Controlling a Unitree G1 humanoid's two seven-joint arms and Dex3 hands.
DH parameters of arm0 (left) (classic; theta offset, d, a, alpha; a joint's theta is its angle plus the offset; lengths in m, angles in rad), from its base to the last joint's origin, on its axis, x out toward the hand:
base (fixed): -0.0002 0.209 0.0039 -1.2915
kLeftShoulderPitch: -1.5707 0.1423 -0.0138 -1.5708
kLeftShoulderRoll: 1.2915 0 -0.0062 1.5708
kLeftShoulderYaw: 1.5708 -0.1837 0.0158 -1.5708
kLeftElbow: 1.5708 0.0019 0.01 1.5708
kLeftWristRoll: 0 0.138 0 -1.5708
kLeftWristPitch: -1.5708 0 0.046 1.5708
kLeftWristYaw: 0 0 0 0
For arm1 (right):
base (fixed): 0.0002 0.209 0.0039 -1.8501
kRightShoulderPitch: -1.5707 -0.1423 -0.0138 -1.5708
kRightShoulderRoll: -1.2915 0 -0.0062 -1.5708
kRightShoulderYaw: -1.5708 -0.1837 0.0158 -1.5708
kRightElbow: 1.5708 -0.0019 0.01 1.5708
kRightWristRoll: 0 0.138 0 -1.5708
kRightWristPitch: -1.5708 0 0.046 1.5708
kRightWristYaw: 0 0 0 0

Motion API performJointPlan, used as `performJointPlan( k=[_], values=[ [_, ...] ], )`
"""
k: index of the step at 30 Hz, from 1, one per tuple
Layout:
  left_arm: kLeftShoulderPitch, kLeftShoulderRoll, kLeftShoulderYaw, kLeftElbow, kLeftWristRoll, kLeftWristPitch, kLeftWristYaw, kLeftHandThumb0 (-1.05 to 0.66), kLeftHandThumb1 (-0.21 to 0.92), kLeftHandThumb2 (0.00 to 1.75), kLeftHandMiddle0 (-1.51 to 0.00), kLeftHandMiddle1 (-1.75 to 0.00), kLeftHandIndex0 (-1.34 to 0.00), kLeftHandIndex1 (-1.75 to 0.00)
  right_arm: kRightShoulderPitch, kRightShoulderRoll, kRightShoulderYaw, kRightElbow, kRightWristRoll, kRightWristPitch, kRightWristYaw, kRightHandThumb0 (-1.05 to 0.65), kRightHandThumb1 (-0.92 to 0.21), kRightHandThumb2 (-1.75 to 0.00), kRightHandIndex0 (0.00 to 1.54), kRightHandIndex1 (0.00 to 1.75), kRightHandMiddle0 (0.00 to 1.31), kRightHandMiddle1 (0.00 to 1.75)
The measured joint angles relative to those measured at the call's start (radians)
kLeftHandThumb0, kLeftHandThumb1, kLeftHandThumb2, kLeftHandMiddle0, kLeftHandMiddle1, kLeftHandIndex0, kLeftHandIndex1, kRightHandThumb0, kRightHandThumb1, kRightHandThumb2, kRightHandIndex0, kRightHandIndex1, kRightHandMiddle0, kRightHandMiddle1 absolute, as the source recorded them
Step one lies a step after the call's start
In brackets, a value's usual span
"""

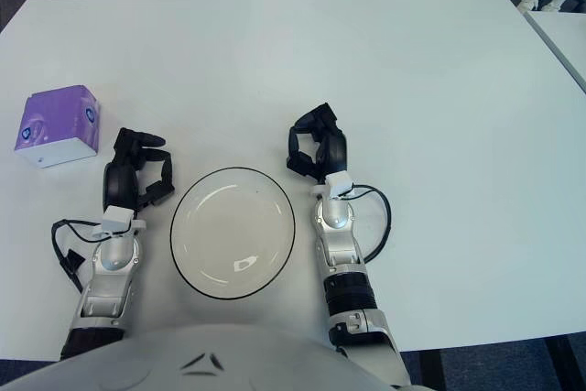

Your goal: Put the tissue paper into the plate.

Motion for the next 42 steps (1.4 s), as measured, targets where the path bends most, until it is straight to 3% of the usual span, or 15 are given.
performJointPlan(
  k=[12, 19, 23, 25, 28, 30, 32, 33, 35, 38, 42],
  values=[
    [-0.006, 0.03, -0.008, -0.008, 0.08, 0.011, 0.008, -0.01, 0.46, 1.09, -0.62, -1.5, -0.32, -1.75, -0.007, 0.0, 0.001, 0.009, 0.0, 0.0, -0.003, -0.41, -0.54, -1.04, 0.74, 1.45, 0.43, 1.75],
    [-0.013, 0.124, -0.022, -0.003, 0.223, -0.035, 0.038, -0.01, 0.44, 1.12, -0.62, -1.55, -0.3, -1.75, -0.017, -0.002, 0.001, 0.02, 0.002, -0.003, 0.008, -0.41, -0.55, -1.04, 0.74, 1.46, 0.43, 1.75],
    [-0.01, 0.194, -0.021, 0.006, 0.286, -0.084, 0.066, -0.01, 0.5, 1.06, -0.58, -1.55, -0.27, -1.75, -0.028, -0.006, -0.001, 0.032, 0.002, -0.011, 0.009, -0.41, -0.55, -1.04, 0.74, 1.47, 0.43, 1.75],
    [-0.007, 0.229, -0.016, 0.005, 0.312, -0.111, 0.072, -0.01, 0.63, 0.88, -0.49, -1.53, -0.22, -1.75, -0.032, -0.006, -0.001, 0.037, 0.002, -0.017, 0.01, -0.41, -0.54, -1.04, 0.74, 1.47, 0.43, 1.75],
    [0.011, 0.314, 0.003, -0.006, 0.366, -0.144, 0.072, -0.56, 0.59, 0.92, -0.2, -1.63, -0.07, -1.74, -0.036, -0.006, -0.002, 0.04, 0.002, -0.021, 0.006, -0.41, -0.55, -1.04, 0.73, 1.47, 0.43, 1.75],
    [0.025, 0.365, 0.022, -0.018, 0.396, -0.149, 0.072, -0.71, 0.57, 0.93, -0.12, -1.65, -0.04, -1.74, -0.036, -0.006, -0.005, 0.04, 0.001, -0.021, 0.001, -0.41, -0.55, -1.04, 0.72, 1.47, 0.43, 1.75],
    [0.038, 0.402, 0.043, -0.04, 0.422, -0.143, 0.07, -0.89, 0.61, 0.82, -0.05, -1.53, -0.01, -1.44, -0.036, -0.007, -0.006, 0.04, 0.0, -0.02, -0.007, -0.41, -0.55, -1.04, 0.71, 1.47, 0.43, 1.75],
    [0.047, 0.415, 0.05, -0.058, 0.437, -0.134, 0.061, -0.92, 0.62, 0.79, -0.04, -1.5, -0.01, -1.38, -0.036, -0.007, -0.007, 0.04, -0.001, -0.02, -0.012, -0.41, -0.55, -1.04, 0.71, 1.47, 0.43, 1.75],
    [0.065, 0.443, 0.068, -0.11, 0.479, -0.101, 0.029, -1.0, 0.67, 0.69, -0.01, -1.36, 0.0, -1.11, -0.036, -0.006, -0.006, 0.04, -0.003, -0.018, -0.021, -0.41, -0.54, -1.04, 0.71, 1.47, 0.43, 1.75],
    [0.082, 0.483, 0.092, -0.183, 0.532, -0.066, -0.006, -1.03, 0.71, 0.61, -0.01, -1.22, 0.0, -0.87, -0.036, -0.006, -0.006, 0.04, -0.004, -0.014, -0.032, -0.41, -0.54, -1.04, 0.7, 1.47, 0.43, 1.75],
    [0.083, 0.52, 0.112, -0.225, 0.603, -0.058, 0.002, -1.04, 0.79, 0.54, 0.0, -0.86, 0.0, -0.48, -0.037, -0.005, -0.006, 0.04, -0.004, -0.007, -0.043, -0.41, -0.54, -1.05, 0.7, 1.47, 0.44, 1.75]
  ],
)
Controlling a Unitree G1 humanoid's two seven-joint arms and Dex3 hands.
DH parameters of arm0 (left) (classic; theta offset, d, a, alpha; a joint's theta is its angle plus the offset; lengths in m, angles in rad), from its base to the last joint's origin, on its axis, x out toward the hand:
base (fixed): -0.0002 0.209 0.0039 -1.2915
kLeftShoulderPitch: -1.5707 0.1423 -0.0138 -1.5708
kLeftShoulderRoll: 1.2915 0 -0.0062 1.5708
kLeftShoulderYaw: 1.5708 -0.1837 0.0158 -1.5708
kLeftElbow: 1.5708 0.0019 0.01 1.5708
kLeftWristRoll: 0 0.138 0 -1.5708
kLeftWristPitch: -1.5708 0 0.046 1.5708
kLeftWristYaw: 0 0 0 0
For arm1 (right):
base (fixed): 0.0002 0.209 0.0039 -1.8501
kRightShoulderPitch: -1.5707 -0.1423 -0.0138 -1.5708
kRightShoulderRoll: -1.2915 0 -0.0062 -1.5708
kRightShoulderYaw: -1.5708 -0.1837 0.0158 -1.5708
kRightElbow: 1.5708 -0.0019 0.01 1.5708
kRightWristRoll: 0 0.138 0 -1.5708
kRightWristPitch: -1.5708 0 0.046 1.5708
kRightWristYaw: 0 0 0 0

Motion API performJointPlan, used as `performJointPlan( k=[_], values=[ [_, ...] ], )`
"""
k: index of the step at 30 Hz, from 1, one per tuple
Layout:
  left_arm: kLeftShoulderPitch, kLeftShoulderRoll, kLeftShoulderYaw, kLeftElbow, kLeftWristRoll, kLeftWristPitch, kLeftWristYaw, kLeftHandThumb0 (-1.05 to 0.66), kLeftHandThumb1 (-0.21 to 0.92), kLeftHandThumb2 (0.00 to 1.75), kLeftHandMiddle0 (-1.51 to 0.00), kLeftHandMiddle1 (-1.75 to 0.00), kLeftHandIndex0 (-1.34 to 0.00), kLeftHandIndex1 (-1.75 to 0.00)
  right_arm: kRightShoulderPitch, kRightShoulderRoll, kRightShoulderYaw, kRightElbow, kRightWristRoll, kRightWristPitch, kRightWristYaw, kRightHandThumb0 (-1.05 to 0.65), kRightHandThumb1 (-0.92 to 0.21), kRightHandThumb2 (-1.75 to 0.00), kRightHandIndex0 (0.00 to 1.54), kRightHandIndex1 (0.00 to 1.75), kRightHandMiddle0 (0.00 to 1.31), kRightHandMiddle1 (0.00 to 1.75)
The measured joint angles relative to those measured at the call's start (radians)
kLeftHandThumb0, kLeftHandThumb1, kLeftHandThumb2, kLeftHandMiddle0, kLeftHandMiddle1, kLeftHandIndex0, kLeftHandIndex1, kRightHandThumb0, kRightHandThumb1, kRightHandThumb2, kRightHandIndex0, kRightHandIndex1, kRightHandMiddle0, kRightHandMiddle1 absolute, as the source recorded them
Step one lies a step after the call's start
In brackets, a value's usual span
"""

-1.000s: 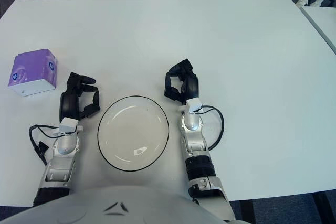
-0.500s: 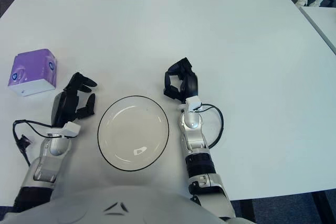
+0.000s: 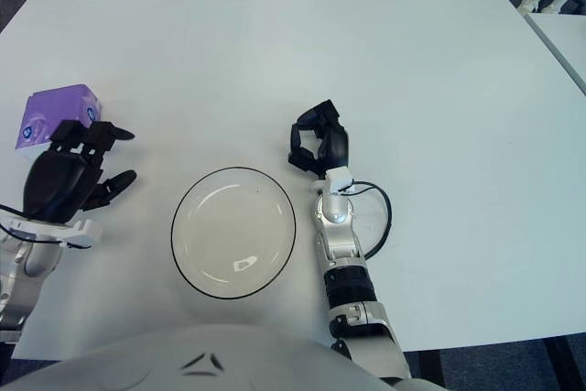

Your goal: Put the tissue paper into the plate.

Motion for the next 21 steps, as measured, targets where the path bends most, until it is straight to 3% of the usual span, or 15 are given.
performJointPlan(
  k=[4, 8, 16, 21],
  values=[
    [0.0, 0.041, 0.021, -0.005, 0.035, -0.012, 0.015, -1.05, 0.86, 0.51, 0.0, -0.38, 0.0, -0.13, 0.0, 0.002, 0.0, 0.0, 0.001, 0.005, -0.004, -0.41, -0.54, -1.05, 0.7, 1.46, 0.44, 1.75],
    [0.007, 0.075, 0.054, -0.006, 0.063, -0.016, 0.04, -1.05, 0.89, 0.5, 0.0, -0.11, 0.0, -0.03, -0.001, 0.002, 0.0, 0.0, 0.002, 0.005, -0.004, -0.41, -0.54, -1.04, 0.69, 1.46, 0.43, 1.75],
    [0.078, 0.095, 0.149, -0.074, 0.094, -0.019, 0.08, -1.05, 0.89, 0.47, 0.0, -0.01, 0.0, 0.0, -0.001, 0.002, -0.001, 0.0, 0.001, 0.004, -0.006, -0.41, -0.55, -1.04, 0.68, 1.47, 0.43, 1.75],
    [0.088, 0.113, 0.208, -0.137, 0.078, -0.017, 0.042, -1.05, 0.91, 0.5, 0.0, 0.0, 0.0, 0.0, -0.002, 0.002, 0.0, 0.005, 0.001, 0.004, -0.009, -0.41, -0.55, -1.04, 0.68, 1.47, 0.43, 1.75]
  ],
)
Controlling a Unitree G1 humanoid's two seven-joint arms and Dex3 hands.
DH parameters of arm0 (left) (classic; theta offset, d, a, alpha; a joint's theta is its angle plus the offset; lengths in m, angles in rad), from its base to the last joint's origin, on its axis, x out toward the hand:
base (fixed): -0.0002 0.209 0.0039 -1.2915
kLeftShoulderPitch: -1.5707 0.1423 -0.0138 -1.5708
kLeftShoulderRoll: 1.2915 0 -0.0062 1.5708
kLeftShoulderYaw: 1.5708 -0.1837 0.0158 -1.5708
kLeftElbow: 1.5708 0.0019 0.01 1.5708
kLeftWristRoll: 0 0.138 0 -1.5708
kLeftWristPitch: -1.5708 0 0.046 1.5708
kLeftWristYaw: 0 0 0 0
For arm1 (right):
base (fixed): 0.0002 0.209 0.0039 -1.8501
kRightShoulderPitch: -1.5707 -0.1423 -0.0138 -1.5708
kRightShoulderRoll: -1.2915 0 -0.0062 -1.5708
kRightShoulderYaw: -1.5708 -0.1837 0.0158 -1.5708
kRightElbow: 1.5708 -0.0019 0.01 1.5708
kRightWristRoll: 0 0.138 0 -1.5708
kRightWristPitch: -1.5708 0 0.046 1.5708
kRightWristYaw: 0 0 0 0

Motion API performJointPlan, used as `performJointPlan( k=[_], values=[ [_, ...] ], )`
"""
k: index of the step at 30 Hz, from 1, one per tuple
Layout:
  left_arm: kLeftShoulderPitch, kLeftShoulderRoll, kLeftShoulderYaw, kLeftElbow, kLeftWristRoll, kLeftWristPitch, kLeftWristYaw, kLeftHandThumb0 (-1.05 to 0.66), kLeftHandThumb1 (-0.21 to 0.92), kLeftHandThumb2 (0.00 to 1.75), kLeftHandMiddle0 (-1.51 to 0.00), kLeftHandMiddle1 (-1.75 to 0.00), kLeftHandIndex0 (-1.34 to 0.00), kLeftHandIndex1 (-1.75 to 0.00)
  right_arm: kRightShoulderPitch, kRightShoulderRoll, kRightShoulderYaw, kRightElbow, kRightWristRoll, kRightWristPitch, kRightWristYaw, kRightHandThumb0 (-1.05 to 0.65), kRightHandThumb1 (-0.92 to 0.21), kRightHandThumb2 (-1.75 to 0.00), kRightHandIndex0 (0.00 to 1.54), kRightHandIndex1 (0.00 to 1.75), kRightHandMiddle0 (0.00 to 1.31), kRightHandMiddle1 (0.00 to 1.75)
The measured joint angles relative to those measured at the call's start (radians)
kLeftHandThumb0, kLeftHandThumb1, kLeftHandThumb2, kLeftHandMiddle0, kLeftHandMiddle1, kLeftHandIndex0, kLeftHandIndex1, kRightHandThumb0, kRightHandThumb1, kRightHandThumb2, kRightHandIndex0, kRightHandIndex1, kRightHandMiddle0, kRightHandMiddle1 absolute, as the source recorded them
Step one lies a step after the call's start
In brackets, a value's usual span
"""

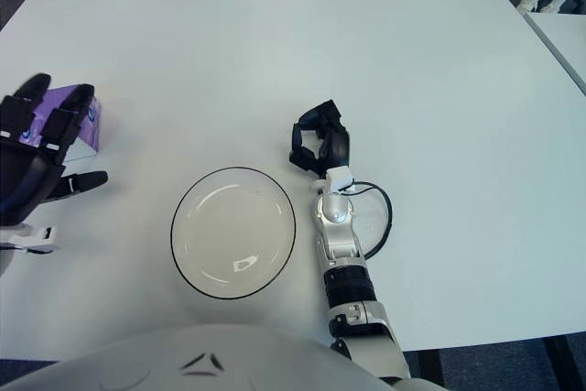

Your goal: Put the tissue paper into the plate.

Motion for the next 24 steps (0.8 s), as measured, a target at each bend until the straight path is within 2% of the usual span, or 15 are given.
performJointPlan(
  k=[6, 15, 24],
  values=[
    [-0.024, 0.048, 0.044, -0.004, -0.071, 0.006, -0.123, -1.05, 0.92, 0.5, 0.0, 0.0, 0.0, 0.0, -0.003, 0.0, 0.001, 0.003, 0.0, 0.0, -0.005, -0.41, -0.55, -1.03, 0.68, 1.47, 0.43, 1.75],
    [-0.046, 0.113, 0.103, 0.006, -0.162, 0.019, -0.277, -1.05, 0.83, 0.42, 0.0, 0.0, 0.0, 0.0, -0.007, 0.0, -0.001, 0.006, 0.0, -0.001, -0.005, -0.41, -0.55, -1.04, 0.69, 1.47, 0.43, 1.75],
    [-0.072, 0.172, 0.116, 0.048, -0.235, 0.043, -0.429, -1.05, 0.76, 0.38, 0.0, 0.0, 0.0, 0.0, -0.01, 0.0, -0.005, 0.012, 0.001, -0.001, -0.004, -0.41, -0.54, -1.05, 0.68, 1.48, 0.44, 1.75]
  ],
)
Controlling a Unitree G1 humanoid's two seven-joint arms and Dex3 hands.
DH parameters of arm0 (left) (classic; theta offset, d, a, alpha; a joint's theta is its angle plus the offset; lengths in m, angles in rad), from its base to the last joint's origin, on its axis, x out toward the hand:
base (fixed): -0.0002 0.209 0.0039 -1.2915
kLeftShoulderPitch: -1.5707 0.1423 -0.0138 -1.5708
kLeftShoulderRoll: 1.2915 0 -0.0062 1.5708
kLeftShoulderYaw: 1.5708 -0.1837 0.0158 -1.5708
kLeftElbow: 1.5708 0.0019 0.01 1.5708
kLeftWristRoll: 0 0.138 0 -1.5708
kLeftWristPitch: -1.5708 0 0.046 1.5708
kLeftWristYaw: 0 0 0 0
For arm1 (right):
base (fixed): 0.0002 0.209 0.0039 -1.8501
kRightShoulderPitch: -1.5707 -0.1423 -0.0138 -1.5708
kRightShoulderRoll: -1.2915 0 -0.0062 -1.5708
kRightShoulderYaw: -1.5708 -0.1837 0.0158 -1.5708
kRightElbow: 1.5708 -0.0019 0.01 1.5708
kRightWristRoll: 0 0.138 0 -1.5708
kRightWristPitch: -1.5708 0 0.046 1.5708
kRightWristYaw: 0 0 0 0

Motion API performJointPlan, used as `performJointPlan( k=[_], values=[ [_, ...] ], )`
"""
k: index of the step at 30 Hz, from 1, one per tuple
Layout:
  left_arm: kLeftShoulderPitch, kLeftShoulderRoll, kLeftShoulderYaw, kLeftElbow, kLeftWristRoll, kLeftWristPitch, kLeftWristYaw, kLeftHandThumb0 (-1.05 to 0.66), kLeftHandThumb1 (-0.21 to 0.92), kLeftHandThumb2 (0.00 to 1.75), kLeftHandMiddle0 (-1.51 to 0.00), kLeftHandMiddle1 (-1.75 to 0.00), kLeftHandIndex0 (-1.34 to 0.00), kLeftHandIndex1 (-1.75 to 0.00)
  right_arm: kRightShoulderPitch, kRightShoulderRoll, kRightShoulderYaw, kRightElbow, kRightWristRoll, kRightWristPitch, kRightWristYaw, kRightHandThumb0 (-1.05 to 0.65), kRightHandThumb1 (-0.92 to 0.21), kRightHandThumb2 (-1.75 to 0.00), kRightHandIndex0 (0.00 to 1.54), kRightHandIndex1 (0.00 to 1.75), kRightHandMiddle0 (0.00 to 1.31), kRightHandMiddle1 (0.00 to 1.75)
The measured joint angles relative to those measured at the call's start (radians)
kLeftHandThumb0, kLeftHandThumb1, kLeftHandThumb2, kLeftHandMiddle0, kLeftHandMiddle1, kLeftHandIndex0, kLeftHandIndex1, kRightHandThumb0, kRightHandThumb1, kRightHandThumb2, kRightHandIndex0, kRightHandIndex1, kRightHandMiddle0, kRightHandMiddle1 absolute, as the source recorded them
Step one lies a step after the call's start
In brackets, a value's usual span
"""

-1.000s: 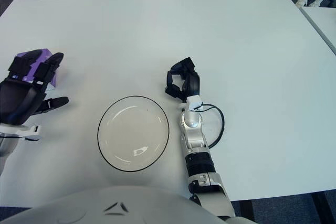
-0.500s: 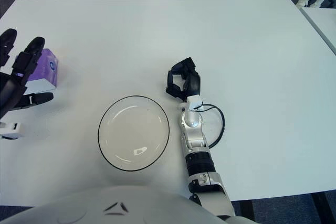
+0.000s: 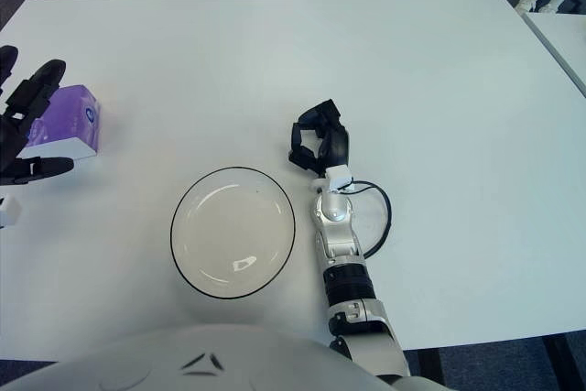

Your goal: Put the tissue paper into the plate.

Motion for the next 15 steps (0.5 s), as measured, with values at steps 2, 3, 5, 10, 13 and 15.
performJointPlan(
  k=[2, 3, 5, 10, 13, 15],
  values=[
    [-0.016, 0.011, -0.006, 0.031, -0.004, 0.002, -0.011, -1.05, 0.74, 0.38, 0.0, 0.0, 0.0, 0.0, -0.001, 0.0, 0.0, 0.001, 0.0, 0.0, 0.0, -0.41, -0.54, -1.05, 0.69, 1.48, 0.44, 1.75],
    [-0.028, 0.017, -0.015, 0.051, -0.004, 0.001, -0.012, -1.05, 0.73, 0.37, 0.0, 0.0, 0.0, 0.0, -0.001, 0.0, 0.0, 0.001, 0.0, -0.001, -0.001, -0.41, -0.53, -1.05, 0.69, 1.48, 0.44, 1.75],
    [-0.048, 0.025, -0.032, 0.09, -0.003, 0.002, -0.013, -1.05, 0.72, 0.37, 0.0, 0.0, 0.0, 0.0, -0.002, -0.001, -0.001, 0.002, 0.0, -0.001, -0.002, -0.42, -0.53, -1.06, 0.69, 1.48, 0.45, 1.75],
    [-0.104, 0.033, -0.093, 0.193, 0.001, 0.002, -0.013, -1.05, 0.66, 0.39, 0.0, 0.0, 0.0, 0.0, -0.005, -0.001, -0.001, 0.006, -0.001, -0.003, -0.005, -0.42, -0.51, -1.08, 0.72, 1.46, 0.46, 1.75],
    [-0.126, 0.036, -0.121, 0.232, 0.0, 0.003, -0.017, -1.05, 0.61, 0.45, 0.0, 0.0, 0.0, 0.0, -0.006, -0.001, -0.001, 0.006, -0.001, -0.003, -0.009, -0.42, -0.51, -1.08, 0.72, 1.46, 0.46, 1.75],
    [-0.14, 0.037, -0.133, 0.248, -0.003, 0.006, -0.023, -1.05, 0.57, 0.51, 0.0, 0.0, 0.0, 0.0, -0.006, -0.001, -0.002, 0.007, -0.001, -0.003, -0.01, -0.42, -0.52, -1.07, 0.71, 1.46, 0.45, 1.75]
  ],
)
